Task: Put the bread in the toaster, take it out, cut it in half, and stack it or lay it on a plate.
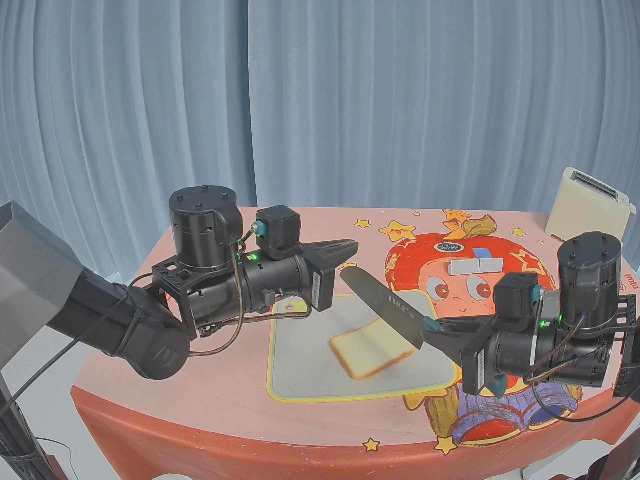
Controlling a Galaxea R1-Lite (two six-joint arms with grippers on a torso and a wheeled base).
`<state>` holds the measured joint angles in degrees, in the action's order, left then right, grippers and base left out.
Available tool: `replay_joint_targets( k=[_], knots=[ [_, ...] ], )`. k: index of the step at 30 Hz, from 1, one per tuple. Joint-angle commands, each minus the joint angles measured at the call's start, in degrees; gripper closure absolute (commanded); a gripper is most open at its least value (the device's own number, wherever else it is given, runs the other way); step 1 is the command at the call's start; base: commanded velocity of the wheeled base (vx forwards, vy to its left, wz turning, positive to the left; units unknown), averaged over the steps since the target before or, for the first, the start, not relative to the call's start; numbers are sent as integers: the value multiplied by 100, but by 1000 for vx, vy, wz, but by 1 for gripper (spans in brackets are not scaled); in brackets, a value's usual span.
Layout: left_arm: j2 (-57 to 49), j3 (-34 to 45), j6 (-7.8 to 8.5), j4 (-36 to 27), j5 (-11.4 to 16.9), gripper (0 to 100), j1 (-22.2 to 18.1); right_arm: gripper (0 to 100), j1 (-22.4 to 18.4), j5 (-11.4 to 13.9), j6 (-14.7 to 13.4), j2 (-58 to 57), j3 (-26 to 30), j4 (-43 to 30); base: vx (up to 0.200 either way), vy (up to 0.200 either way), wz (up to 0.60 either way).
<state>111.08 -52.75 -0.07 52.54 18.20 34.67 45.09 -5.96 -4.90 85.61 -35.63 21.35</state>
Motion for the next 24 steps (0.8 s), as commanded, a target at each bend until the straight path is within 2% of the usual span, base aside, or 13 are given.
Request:
replay_joint_targets(
  k=[1, 14, 24],
  knots=[
    [72, -122, -1, 2, 8, 100, 5, 100, -9, -2, -11, 105, 39, 1, 0, 0, 0],
    [634, -341, 25, 2, 52, 100, 13, 100, 8, -2, -81, 386, 13, 45, 0, 0, 0],
    [652, -315, 34, 37, 70, 100, -4, 100, -1, -19, -72, 403, 21, 10, 0, 0, 0]
  ],
)
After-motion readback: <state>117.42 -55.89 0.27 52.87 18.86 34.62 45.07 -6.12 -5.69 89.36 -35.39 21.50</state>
